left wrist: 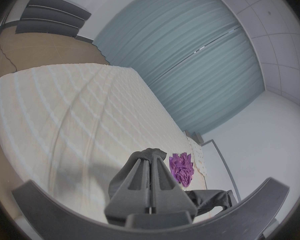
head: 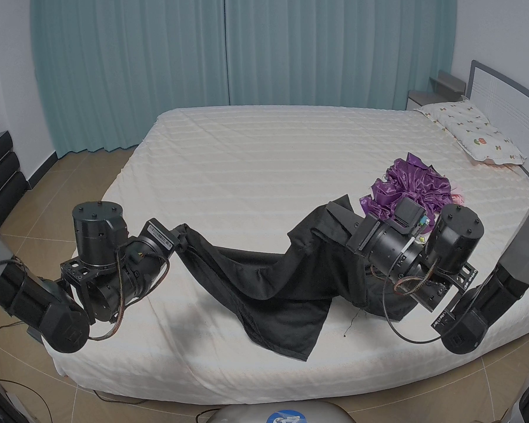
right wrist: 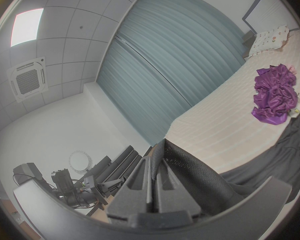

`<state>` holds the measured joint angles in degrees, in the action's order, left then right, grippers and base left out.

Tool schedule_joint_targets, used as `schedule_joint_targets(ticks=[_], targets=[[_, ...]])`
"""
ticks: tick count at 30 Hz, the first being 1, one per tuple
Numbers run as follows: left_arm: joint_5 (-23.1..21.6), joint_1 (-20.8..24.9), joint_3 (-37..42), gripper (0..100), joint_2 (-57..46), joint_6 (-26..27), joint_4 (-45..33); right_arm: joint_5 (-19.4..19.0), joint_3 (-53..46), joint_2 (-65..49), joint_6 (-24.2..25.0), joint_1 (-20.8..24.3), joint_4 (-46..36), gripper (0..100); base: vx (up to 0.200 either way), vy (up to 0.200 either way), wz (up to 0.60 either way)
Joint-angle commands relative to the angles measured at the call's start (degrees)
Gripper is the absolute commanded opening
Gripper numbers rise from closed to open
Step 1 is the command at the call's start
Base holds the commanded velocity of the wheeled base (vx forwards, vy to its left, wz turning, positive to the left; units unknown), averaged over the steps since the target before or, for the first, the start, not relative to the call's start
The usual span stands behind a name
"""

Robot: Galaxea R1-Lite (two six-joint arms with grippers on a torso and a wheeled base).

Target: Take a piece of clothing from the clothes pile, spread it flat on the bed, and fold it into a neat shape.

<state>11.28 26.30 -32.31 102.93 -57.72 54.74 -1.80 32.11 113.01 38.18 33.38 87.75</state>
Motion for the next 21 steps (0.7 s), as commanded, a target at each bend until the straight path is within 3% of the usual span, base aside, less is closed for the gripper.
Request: schedule_joint_targets(ticks=[1, 6, 13, 15, 16, 19, 20, 21], targets=[[0.15, 4.12, 2.95, 0, -1.85, 1.65, -0.16, -0.13, -8.38, -7.98, 0.05, 1.34, 0.41, 0, -0.200, 0.000, 0.00], [0.24, 5.17, 5.50, 0, -7.21, 1.74, -0.42, 0.40, -15.32, -16.15, 0.23, 3.54, 0.32, 0, -0.200, 0.000, 0.00], [-0.11, 5.35, 4.36, 0, -17.93, 1.56, -7.27, 3.39, -18.75, -34.43, -0.21, 8.37, -4.78, 0, -0.200, 0.000, 0.00], [-0.11, 5.35, 4.36, 0, -17.93, 1.56, -7.27, 3.39, -18.75, -34.43, -0.21, 8.37, -4.78, 0, 0.000, 0.000, 0.00], [-0.11, 5.35, 2.51, 0, -22.24, 1.56, -8.77, 3.65, -14.80, -46.74, -0.30, 10.04, -14.71, 0, 0.000, 0.000, 0.00], [-0.03, 5.17, -0.21, 0, -24.70, 1.56, -11.32, 3.83, -7.94, -55.26, -0.12, 9.86, -25.35, 0, 0.000, 0.000, 0.00], [-0.03, 5.17, -0.21, 0, -24.70, 1.56, -11.32, 3.83, -7.94, -55.26, -0.12, 9.86, -25.35, 0, 0.000, 0.000, 0.00], [-0.11, 4.64, -3.03, 0, -25.85, 1.56, -14.39, 3.91, -3.37, -59.39, 0.05, 9.69, -31.67, 0, 0.000, 0.000, 0.00]])
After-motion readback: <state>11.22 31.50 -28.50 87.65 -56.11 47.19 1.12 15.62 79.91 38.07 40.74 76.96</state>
